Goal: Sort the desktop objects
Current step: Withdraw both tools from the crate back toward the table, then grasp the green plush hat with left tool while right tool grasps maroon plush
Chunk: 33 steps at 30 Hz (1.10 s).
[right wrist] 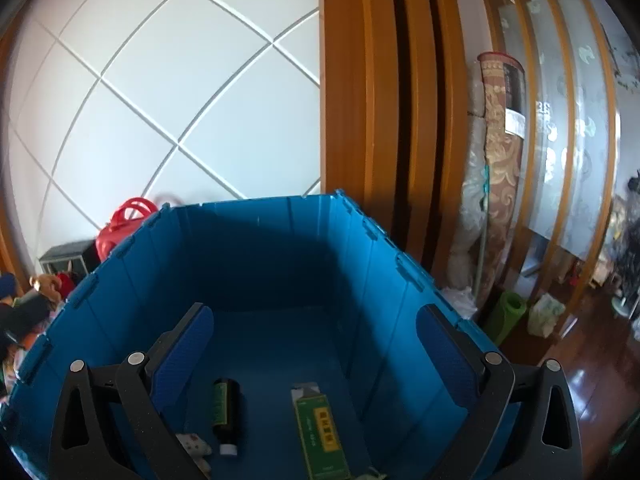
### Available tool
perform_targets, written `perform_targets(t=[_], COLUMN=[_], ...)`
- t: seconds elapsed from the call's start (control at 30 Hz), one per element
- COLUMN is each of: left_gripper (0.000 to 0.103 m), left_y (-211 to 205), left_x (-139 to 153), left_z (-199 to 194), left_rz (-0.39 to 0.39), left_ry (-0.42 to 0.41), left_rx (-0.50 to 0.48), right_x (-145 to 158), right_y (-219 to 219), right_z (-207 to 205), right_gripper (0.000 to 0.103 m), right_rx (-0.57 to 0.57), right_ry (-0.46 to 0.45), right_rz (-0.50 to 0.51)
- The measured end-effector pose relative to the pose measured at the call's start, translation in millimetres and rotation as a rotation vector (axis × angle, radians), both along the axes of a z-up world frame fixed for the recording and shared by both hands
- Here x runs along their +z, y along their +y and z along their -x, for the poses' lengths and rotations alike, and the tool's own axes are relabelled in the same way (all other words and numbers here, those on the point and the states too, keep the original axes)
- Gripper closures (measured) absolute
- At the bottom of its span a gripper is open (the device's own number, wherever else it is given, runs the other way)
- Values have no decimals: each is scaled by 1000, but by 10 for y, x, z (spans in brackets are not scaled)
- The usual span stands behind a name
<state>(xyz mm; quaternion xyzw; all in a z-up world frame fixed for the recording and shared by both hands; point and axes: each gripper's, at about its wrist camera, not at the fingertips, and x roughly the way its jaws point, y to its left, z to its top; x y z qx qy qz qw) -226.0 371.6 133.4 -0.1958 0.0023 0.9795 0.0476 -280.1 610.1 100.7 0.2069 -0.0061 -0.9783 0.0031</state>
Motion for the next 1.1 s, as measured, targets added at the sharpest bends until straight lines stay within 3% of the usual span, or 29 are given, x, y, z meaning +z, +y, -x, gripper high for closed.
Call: perform_targets(t=[0.13,0.37,0.5,0.87,1.0,1.1], left_gripper=[11,11,11,11,11,11], left_y=[-398,-1093,-1680,-3712,-4619,-5163], left_x=[49,4,-100,-497,-713,-893], left_z=[-109,-271,-329,-312,-228,-148], left_rz=[-48,-84,-104,-89,-67,-89], left_ry=[20,40,12,-109,-200,-270], left_rx=[78,177,248,456,556,591], right_x=[28,445,596,803,627,371], right_y=[-125,-783,-1243,-3026,-3715,-4125], right_z=[-84,-532,-667,-743,-507,-204], right_gripper=[0,0,0,0,0,0], right_rx=[25,154,230,382,403,400], right_ry=[2,146,167,132,60,-58], right_rz=[10,-23,-9,-1,-9,-20])
